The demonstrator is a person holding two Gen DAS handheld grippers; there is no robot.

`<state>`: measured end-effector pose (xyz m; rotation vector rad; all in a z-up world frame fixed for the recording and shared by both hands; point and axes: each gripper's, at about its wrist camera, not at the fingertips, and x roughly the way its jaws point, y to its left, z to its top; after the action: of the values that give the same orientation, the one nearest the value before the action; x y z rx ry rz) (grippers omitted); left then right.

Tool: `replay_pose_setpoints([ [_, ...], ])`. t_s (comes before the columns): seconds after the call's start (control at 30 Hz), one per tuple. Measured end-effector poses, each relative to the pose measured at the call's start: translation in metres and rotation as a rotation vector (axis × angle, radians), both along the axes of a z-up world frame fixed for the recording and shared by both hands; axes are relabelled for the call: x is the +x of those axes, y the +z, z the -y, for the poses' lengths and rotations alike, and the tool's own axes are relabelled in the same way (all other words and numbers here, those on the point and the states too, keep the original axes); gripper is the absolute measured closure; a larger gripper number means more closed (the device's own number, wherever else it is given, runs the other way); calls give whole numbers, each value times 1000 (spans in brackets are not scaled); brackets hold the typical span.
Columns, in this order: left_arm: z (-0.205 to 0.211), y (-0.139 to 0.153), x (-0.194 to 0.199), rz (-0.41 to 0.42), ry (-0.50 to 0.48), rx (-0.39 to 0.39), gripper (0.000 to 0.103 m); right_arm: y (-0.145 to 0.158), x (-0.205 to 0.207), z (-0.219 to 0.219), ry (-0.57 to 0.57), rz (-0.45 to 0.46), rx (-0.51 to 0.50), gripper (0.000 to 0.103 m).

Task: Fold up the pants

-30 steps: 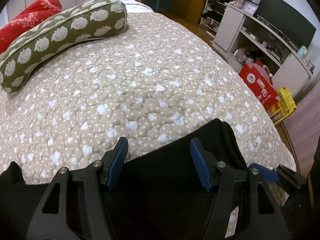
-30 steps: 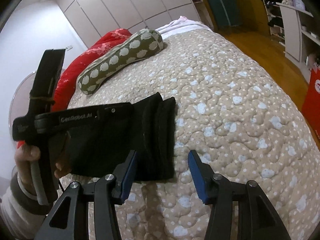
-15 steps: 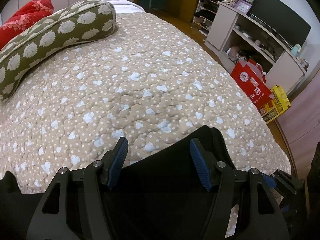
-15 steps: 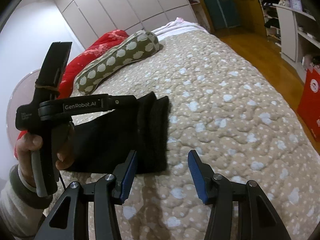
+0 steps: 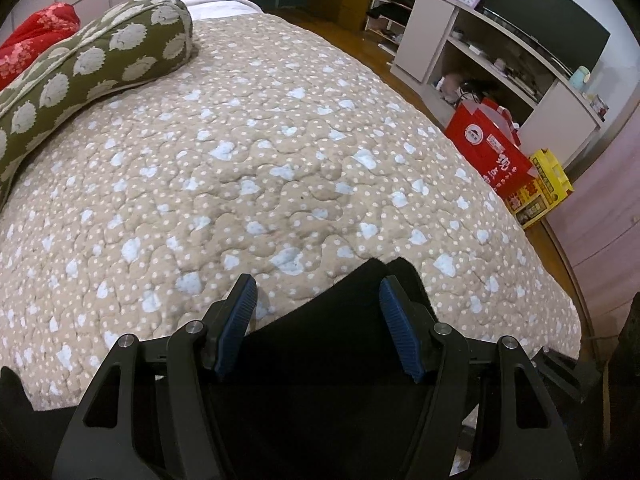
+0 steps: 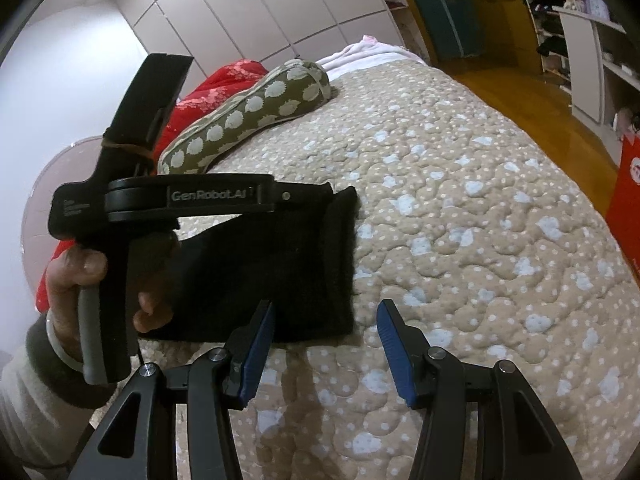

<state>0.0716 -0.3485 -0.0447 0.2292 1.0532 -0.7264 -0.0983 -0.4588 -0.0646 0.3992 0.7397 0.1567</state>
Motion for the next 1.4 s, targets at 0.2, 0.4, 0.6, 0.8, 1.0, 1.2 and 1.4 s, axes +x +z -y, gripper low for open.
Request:
replay_pose_setpoints([
  [0.2, 6, 4, 1, -36, -52, -34, 39, -2, 0, 0, 7, 7, 21, 52],
  [0.4, 26, 0, -6, -34, -151, 0, 39, -4, 2, 0, 13, 22, 36, 49],
  [0.6, 39, -9, -3, -48, -216, 12, 34, -7, 8, 1, 8, 38, 67, 49],
  [0.8, 43, -12, -8, -1, -252, 18, 63, -10, 24, -2, 0, 23, 95, 72],
  [1.0, 23, 4, -1, -38, -223, -57, 88, 5, 31, -10, 2, 44, 117, 89],
  [1.2, -31, 71, -7, 78, -184, -155, 88, 59, 32, -47, 102, 161, 90, 89],
  [1.4, -129, 100, 4, 145, -23, -161, 88, 84, 54, -135, 302, 207, 79, 89],
])
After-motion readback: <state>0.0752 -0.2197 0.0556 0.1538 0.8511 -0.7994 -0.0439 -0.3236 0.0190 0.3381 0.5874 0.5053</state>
